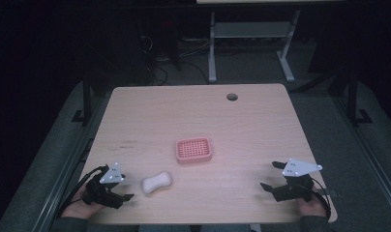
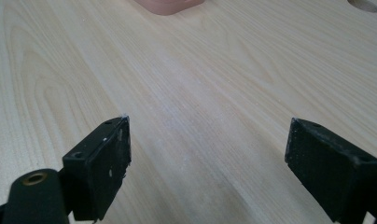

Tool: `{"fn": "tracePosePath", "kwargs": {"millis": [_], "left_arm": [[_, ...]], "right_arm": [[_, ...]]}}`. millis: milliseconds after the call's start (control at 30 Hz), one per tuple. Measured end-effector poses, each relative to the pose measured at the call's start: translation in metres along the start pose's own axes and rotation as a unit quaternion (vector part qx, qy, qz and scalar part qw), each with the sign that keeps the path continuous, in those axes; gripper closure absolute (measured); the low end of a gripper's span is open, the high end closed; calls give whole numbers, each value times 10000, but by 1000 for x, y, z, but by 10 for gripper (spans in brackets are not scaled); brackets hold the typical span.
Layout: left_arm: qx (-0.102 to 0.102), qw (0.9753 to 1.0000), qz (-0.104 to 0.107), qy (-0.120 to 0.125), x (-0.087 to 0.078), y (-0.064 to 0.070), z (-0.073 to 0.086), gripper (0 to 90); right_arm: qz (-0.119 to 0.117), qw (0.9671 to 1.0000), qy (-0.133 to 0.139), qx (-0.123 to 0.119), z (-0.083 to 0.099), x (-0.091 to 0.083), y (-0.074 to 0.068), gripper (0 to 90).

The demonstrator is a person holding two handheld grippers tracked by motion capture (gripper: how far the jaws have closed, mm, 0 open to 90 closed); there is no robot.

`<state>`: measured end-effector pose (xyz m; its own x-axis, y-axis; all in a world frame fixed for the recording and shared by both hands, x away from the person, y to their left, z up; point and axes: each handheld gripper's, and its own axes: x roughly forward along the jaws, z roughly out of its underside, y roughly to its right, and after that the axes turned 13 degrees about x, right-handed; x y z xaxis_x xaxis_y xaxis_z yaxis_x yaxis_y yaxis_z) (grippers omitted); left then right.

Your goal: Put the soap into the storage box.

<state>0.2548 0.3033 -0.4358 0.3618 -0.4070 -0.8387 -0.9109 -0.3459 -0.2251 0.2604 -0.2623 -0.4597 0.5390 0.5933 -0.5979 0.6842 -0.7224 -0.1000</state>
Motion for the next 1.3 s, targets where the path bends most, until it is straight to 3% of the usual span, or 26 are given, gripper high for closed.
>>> {"fn": "tracePosePath", "kwargs": {"millis": [100, 233, 400, 1300], "left_arm": [[-50, 9999, 72, 86, -1, 1, -3, 265], [85, 9998, 150, 54, 1, 3, -8, 265], [115, 9997, 212, 95, 2, 4, -12, 264], [355, 9990, 253, 137, 7, 5, -30, 264]], "right_arm": [[-3, 10000, 1, -14, 0, 0, 0, 136], [22, 10000, 15, -37, 0, -1, 0, 136], [7, 10000, -4, -27, -1, 0, 0, 136], [-16, 10000, 4, -53, -2, 1, 0, 136]]}}
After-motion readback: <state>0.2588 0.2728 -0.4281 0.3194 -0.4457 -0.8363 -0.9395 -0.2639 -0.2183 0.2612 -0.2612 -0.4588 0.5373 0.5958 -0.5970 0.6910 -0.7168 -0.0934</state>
